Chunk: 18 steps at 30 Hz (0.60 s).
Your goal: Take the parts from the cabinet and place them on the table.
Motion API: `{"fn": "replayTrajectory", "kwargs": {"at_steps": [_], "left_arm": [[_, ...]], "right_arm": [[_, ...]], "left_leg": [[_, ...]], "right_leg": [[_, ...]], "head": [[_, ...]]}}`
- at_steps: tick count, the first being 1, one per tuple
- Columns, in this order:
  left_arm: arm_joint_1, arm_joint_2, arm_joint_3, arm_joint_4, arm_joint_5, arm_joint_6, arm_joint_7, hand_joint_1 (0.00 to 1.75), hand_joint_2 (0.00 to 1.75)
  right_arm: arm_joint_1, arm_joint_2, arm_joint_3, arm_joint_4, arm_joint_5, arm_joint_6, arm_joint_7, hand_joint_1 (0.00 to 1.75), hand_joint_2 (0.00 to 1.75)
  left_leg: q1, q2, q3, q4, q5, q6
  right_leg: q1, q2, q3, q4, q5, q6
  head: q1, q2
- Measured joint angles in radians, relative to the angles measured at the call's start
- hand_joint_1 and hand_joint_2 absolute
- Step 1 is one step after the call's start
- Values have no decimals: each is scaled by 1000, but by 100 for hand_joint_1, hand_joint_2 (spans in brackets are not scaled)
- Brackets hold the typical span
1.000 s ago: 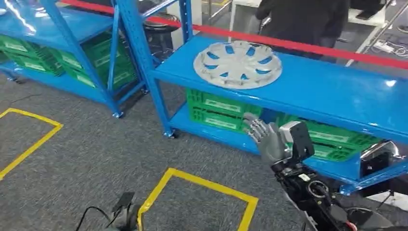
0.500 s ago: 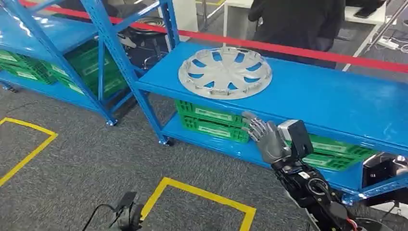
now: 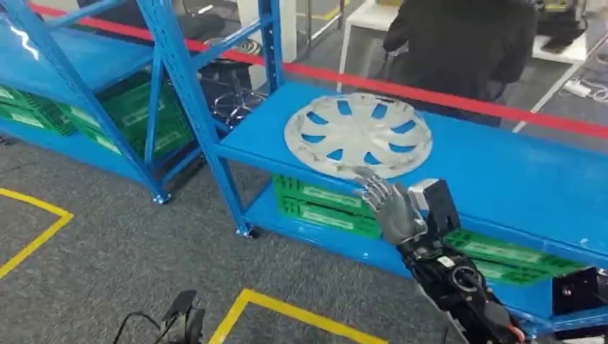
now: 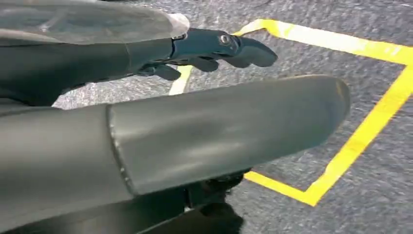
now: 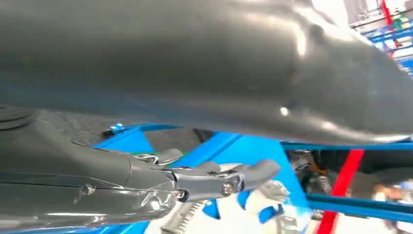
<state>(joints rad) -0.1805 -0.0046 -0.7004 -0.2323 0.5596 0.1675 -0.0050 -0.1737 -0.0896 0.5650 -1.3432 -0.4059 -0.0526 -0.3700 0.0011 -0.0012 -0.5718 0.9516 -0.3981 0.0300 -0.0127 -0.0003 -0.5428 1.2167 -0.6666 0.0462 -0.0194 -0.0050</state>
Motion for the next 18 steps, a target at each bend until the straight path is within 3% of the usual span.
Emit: {"fn": "replayTrajectory", "kwargs": {"at_steps": [1, 2, 3, 4, 5, 6, 9, 11, 12, 15, 16, 17, 18], "left_arm": [[1, 0, 0, 0, 2, -5, -1, 0, 0], [2, 0, 0, 0, 2, -8, -3, 0, 0], [4, 0, 0, 0, 2, -10, -7, 0, 0], [5, 0, 0, 0, 3, -11, -8, 0, 0], [5, -1, 0, 0, 3, -11, -9, 0, 0], [5, -6, 0, 0, 3, -11, -9, 0, 0], [-1, -6, -1, 0, 3, -12, -13, 0, 0], [-1, -4, -4, 0, 3, -11, -14, 0, 0], [-3, -5, -6, 0, 3, -11, -16, 0, 0], [-4, -3, -10, 0, 4, -11, -18, 0, 0], [-3, -3, -12, 1, 5, -11, -18, 0, 0], [-1, -2, -13, 1, 5, -11, -18, 0, 0], [-1, 0, -14, 1, 5, -10, -18, 0, 0]], "right_arm": [[1, 0, 0, 1, 0, 0, 0, 0, 0], [1, 0, 0, 1, 0, 0, 0, 0, 0], [1, 0, -1, 2, 0, 0, -1, 0, 0], [1, 0, -2, 3, 0, 0, -1, 0, 0], [0, 0, -2, 3, 0, 0, -2, 0, 0], [6, 0, -2, 4, 0, 0, -4, 0, 0], [1, 1, -2, 6, 0, 2, -5, 0, 0], [-1, 4, -2, 6, 0, 2, -6, 0, 0], [-2, 4, -3, 6, 0, 2, -5, 0, 0], [-1, 4, -2, 6, 0, 2, -5, 0, 0], [1, 4, -2, 7, 0, 2, -5, 0, 0], [1, 4, -2, 7, 0, 2, -5, 0, 0], [1, 4, -2, 8, 0, 2, -5, 0, 0]], "left_leg": [[-5, -5, 9, 0, -10, 2], [-9, -8, 21, 0, -21, 3], [-16, -10, 35, 0, -31, 5], [-23, -10, 50, -1, -42, 6], [-26, -10, 62, -3, -52, 7], [-26, -12, 71, -3, -58, 6], [-18, -17, 71, 1, -50, -5], [-18, -14, 73, 17, -56, -14], [-18, -13, 55, 56, -71, -24], [1, -12, -86, 273, -161, -50], [8, -10, -120, 304, -166, -57], [15, -9, -129, 288, -141, -65], [21, -7, -116, 230, -95, -73]], "right_leg": [[5, 0, -28, 1, -58, -3], [8, 0, -42, -26, -70, -11], [16, 0, -41, -82, -39, -21], [22, 1, -35, -152, 28, -34], [32, 2, -34, -224, 134, -56], [38, 14, -31, -243, 259, -75], [45, 15, -10, -286, 255, -76], [30, 11, 38, -316, 258, -74], [27, 11, 46, -321, 259, -75], [17, 11, 48, -322, 251, -70], [12, 12, 49, -321, 247, -64], [6, 13, 52, -318, 242, -58], [0, 14, 57, -314, 235, -51]], "head": [[2, 0], [8, 0], [14, 0], [19, 0], [22, 0], [13, 0], [20, 0], [27, 0], [23, 0], [17, 0], [16, 0], [14, 0], [13, 0]]}}
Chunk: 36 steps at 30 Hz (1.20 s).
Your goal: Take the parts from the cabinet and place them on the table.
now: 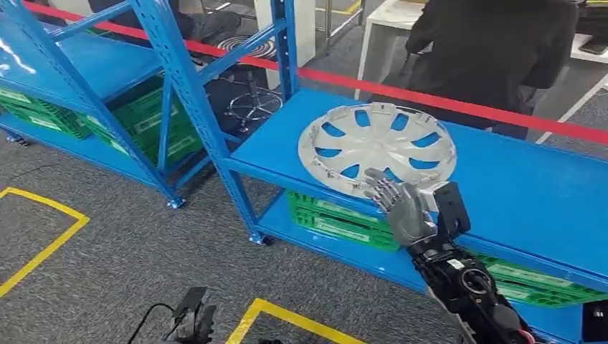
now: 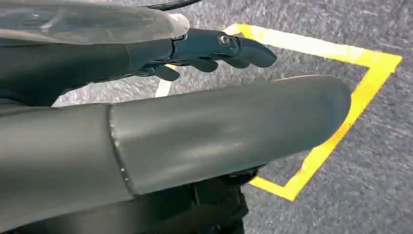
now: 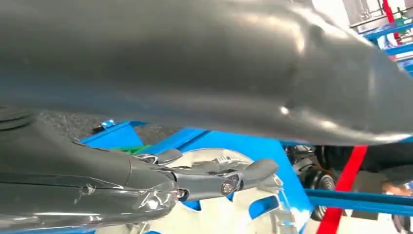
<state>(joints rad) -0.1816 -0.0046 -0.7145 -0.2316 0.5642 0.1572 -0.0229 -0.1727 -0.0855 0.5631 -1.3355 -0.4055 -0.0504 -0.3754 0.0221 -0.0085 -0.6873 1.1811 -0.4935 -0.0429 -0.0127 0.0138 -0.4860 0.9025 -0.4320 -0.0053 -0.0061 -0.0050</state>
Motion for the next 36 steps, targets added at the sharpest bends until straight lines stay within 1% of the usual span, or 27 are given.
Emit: {"fn": "replayTrajectory", "kwargs": {"at_steps": [1, 2, 3, 4, 5, 6, 7, 8, 9, 10, 13, 18, 19, 23, 32, 36], "left_arm": [[0, 2, 0, 0, 0, 0, 0, 0, 0], [0, 2, 0, 0, 0, 0, 0, 0, 0], [0, 0, -1, 0, 0, 0, -1, 0, 0], [-4, 0, -1, 0, 0, 0, -2, 0, 0], [-4, 1, -1, 0, 0, 0, -2, 0, 0], [-1, 2, -1, 0, 0, 0, -1, 0, 0], [2, 0, -1, 0, 0, 0, -2, 0, 0], [1, 0, -1, 1, 1, 0, -1, 0, 0], [0, 0, -1, 1, 1, -1, -2, 0, 0], [-1, 0, -1, 1, 1, -2, -2, 0, 0], [-2, 0, -2, 1, 0, -3, -2, 0, 0], [-2, 0, -2, 1, 0, -3, -2, 0, 0], [-2, 0, -2, 1, 0, -3, -2, 0, 0], [-3, 1, -2, 1, 0, -3, -2, 0, 0], [-3, 1, -2, 1, 0, -4, -2, 0, 0], [-3, 1, -3, 1, 0, -3, -2, 0, 0]], "right_arm": [[0, 0, 0, 0, 0, 0, 0, 0, 0], [0, 0, 0, 0, 0, 0, 0, 0, 0], [-1, 0, 0, 0, 0, 0, 0, 0, 0], [-2, 0, 0, 0, 0, 0, 0, 0, 0], [-2, 0, 0, 0, 0, 0, 0, 0, 0], [0, 0, 1, 0, 0, 0, 0, 0, 0], [-1, 0, 1, 0, 0, 0, -1, 0, 0], [-1, 0, 0, 0, 0, 0, -1, 0, 0], [-2, 0, 0, 0, 0, 0, -1, 0, 0], [-2, 0, 0, 0, 0, 0, -1, 0, 0], [-2, 0, 0, 0, 0, 0, -1, 0, 0], [-2, 0, 0, 0, 0, 0, -2, 0, 0], [-2, 0, 0, 0, 0, 0, -1, 0, 0], [-2, 0, 0, 0, 0, 0, -1, 0, 0], [-2, 0, 0, 0, 0, 0, -2, 0, 0], [-2, 0, 0, 0, 14, -3, -2, 0, 0]], "left_leg": [[7, 1, 34, -99, 67, -9], [15, 3, 72, -197, 132, -23], [16, 1, 82, -233, 127, -30], [9, 3, 74, -236, 81, -6], [9, 3, 74, -228, 109, 6], [8, -1, 72, -222, 110, 18], [11, 0, 72, -225, 122, 19], [10, -1, 72, -223, 118, 16], [9, -2, 72, -223, 118, 17], [7, -3, 72, -224, 116, 20], [4, -3, 74, -223, 111, 29], [2, -3, 74, -223, 110, 30], [-1, -2, 74, -223, 110, 33], [-1, -1, 77, -226, 113, 36], [0, -1, 83, -237, 119, 31], [0, -1, 84, -239, 120, 31]], "right_leg": [[-8, 0, 7, 7, -10, 9], [-13, 0, 11, 16, -22, 20], [-14, 0, 13, 25, -30, 28], [-10, 2, 3, 32, -36, 37], [-7, 1, -5, 33, -41, 44], [-7, 0, -2, 31, -46, 50], [-9, -1, 1, 38, -49, 50], [-8, -1, 1, 36, -43, 36], [-8, -1, 2, 32, -42, 29], [-8, -2, 6, 27, -43, 25], [-9, -2, 12, 16, -44, 25], [-10, -2, 12, 14, -44, 26], [-15, -3, 12, 10, -42, 65], [-15, -4, 12, 10, -40, 68], [-14, -4, 12, 10, -38, 67], [-14, -4, 12, 10, -38, 67]], "head": [[-2, 0], [-5, 0], [-11, 0], [-19, 0], [-15, 0], [-7, 0], [-5, 0], [-2, 0], [4, 0], [6, 0], [10, 0], [10, 0], [10, 0], [10, 0], [10, 0], [10, 0]]}}
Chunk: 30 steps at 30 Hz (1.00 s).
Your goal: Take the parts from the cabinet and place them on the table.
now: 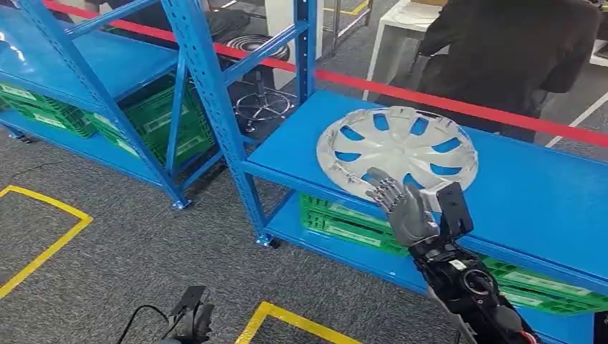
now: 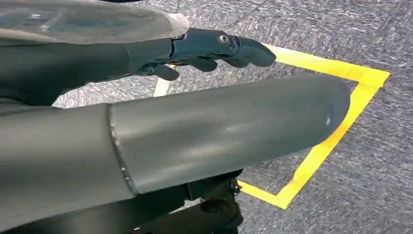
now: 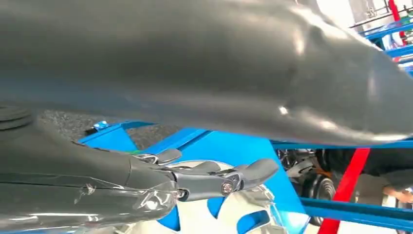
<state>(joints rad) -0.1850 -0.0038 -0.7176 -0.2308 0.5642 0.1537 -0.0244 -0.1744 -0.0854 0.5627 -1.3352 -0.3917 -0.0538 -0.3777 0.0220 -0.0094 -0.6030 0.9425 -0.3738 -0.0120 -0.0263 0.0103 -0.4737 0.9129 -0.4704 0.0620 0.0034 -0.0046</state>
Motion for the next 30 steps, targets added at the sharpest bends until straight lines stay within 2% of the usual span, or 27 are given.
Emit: {"fn": "replayTrajectory", "kwargs": {"at_steps": [2, 6, 9, 12, 16, 21, 30], "left_arm": [[0, 0, -1, 0, 2, 0, 0, 0, 0], [0, 0, -1, 0, 9, 1, 0, 0, 0], [0, 0, -2, 0, 14, 2, 0, 0, 0], [0, 0, -6, 0, 16, 0, 0, 0, 0], [0, 0, -7, 0, 18, -5, 0, 0, 0], [0, 1, -11, 0, 18, -12, 0, 0, 0], [-5, 1, -25, 0, 18, -26, 1, 0, 0]], "right_arm": [[0, 0, 0, 0, 45, -37, 5, 0, 0], [-2, 0, 1, 0, 205, -161, 47, 0, 0], [-5, 0, 1, 0, 285, -204, 83, 0, 0], [-7, -1, 2, 0, 445, -239, 147, 0, 0], [-19, -4, 3, 0, 571, -219, 224, 0, 0], [-41, -5, 11, -1, 688, -145, 315, 0, 0], [-76, -5, 50, -4, 740, -80, 353, 0, 0]], "left_leg": [[0, 0, 0, -1, 0, 0], [0, 0, 0, -1, 0, 0], [0, 0, 1, -1, 0, 0], [0, 0, 1, -1, 0, 0], [0, 0, 1, -1, 0, -1], [0, 0, 1, -1, 1, -1], [0, 0, 1, -1, 1, -1]], "right_leg": [[0, 0, 0, 0, 0, 0], [0, 0, 0, 0, 0, 0], [0, 0, 0, 0, 0, 0], [0, 0, 0, 0, 0, 0], [0, 0, 0, 0, 0, -1], [0, 0, 0, 0, 0, -1], [0, 0, 0, 0, 0, -1]], "head": [[0, 0], [0, 0], [0, 0], [0, 0], [0, 0], [0, 0], [0, 0]]}}
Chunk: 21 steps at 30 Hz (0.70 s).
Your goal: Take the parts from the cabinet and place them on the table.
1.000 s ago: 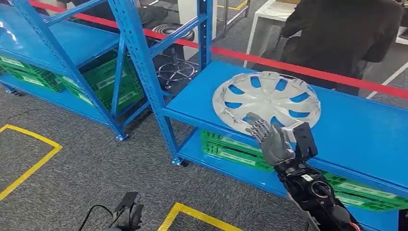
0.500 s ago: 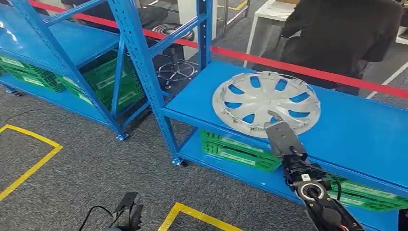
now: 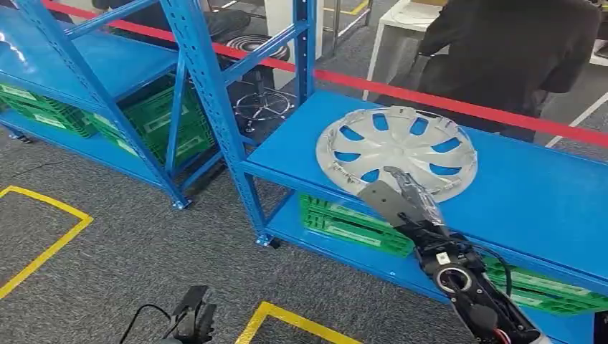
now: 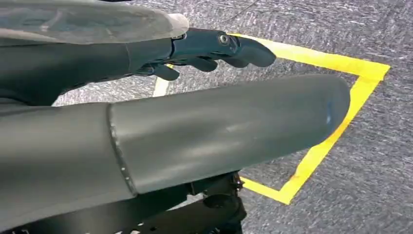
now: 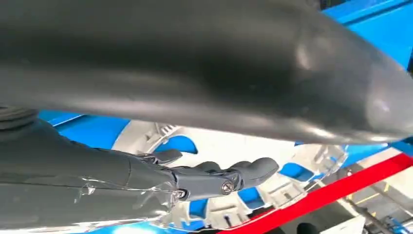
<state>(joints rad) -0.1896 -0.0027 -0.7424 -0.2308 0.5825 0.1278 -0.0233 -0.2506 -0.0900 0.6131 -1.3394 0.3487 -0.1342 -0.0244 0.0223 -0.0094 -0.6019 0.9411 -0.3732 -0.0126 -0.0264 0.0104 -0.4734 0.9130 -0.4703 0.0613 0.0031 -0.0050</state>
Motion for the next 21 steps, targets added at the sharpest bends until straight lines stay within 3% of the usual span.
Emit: {"fn": "replayTrajectory", "kwargs": {"at_steps": [4, 9, 12, 21], "left_arm": [[-4, 0, -8, 0, 0, -2, 1, 0, 0], [-6, 1, -15, 0, -3, -12, 8, 0, 0], [-8, 2, -18, 0, -3, -13, 10, 0, 0], [-8, 1, -23, 0, 0, -14, 10, 0, 0]], "right_arm": [[-27, -1, 31, 0, 24, 41, 15, 0, 0], [-71, -6, 72, 0, 64, 157, 58, 0, 0], [-94, -7, 88, 0, 29, 208, 52, 0, 0], [-142, -10, 112, 18, -56, 242, 19, 0, 0]], "left_leg": [[0, 0, 0, 0, 0, 0], [0, 0, 0, 0, 0, 0], [0, 0, 0, 0, 0, 0], [0, 0, 0, 0, 0, 0]], "right_leg": [[0, 0, 0, 0, 0, 0], [0, 0, 0, 0, 0, -1], [0, 0, 0, 0, 0, -1], [0, 0, 0, 0, 0, -1]], "head": [[0, 0], [0, 0], [0, 0], [0, 0]]}}
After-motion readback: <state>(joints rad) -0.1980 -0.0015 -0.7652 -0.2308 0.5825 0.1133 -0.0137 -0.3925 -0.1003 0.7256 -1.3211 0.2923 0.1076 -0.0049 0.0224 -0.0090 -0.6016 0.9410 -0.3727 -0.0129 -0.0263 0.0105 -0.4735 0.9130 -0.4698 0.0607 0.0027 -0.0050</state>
